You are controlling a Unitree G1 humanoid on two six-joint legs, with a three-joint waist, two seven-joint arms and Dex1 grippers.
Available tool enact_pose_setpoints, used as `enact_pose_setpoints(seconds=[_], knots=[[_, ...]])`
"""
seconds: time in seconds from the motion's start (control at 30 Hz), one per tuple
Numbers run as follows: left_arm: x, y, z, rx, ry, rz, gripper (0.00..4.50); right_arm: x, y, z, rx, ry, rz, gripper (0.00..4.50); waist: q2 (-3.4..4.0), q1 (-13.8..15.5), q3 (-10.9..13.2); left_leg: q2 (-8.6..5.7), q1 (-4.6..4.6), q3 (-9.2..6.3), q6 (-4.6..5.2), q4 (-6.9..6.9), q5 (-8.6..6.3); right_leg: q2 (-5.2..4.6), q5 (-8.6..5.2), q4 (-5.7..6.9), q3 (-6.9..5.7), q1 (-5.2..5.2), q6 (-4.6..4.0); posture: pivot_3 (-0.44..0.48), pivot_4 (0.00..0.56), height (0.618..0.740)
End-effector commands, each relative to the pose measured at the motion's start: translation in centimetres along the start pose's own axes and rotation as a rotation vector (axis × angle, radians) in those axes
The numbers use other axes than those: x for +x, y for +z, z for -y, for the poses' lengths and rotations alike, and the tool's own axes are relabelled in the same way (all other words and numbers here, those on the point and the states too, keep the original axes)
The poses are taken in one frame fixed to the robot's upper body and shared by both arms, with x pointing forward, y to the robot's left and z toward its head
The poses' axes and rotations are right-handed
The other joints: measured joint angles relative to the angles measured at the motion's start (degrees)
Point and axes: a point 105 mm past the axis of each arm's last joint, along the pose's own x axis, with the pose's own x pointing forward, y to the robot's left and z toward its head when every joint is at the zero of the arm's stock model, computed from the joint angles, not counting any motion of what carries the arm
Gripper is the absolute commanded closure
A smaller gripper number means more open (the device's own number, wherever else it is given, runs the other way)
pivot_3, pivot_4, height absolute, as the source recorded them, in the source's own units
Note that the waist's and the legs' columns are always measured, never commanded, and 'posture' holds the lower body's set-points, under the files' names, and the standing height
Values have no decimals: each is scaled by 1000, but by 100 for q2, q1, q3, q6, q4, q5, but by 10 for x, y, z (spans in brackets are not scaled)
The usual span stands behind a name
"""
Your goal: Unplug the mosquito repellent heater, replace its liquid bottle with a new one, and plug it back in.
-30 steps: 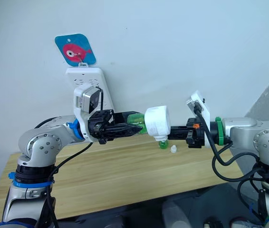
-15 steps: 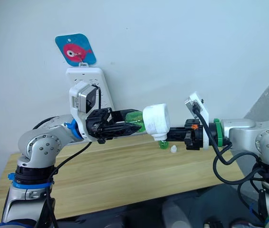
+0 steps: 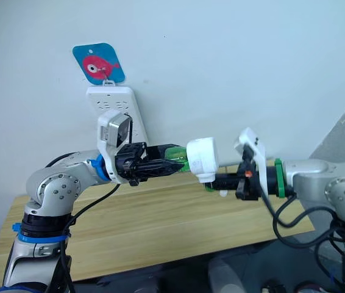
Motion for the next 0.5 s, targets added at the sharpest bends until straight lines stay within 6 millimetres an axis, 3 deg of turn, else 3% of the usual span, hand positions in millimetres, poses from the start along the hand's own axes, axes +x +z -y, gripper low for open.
enact_pose_setpoints(seconds=[0.03, 0.17, 0.37, 0.5], knots=[[-7, 6, 2, -17, -2, 10, 2197, -10, 0, -1, -84, -7, 6, 3566, 0, -5, 0, 0, 0, 1, 0, 0, 0, 0, 0, 0, 0, 0, 0, -230, 80, 740], [-12, 5, -2, -21, 11, -5, 2197, -24, -6, 3, -117, -39, -23, 2182, 0, -9, 0, -1, 1, 1, 0, 1, 0, 0, 0, 1, 0, 0, 1, -242, 80, 740], [-16, 0, 1, -26, -10, -39, 2197, -50, 8, -1, -36, 1, 35, 0, -1, -27, 0, -1, 0, 2, 0, 0, 0, 0, 0, 1, 1, 0, 0, -259, 84, 740], [-18, -4, 8, -34, -50, -78, 2197, -56, 28, 5, -2, -7, 124, 0, 0, -47, 0, -1, 3, 4, 0, 0, 0, 0, 0, 1, 2, 0, 0, -262, 85, 740]])
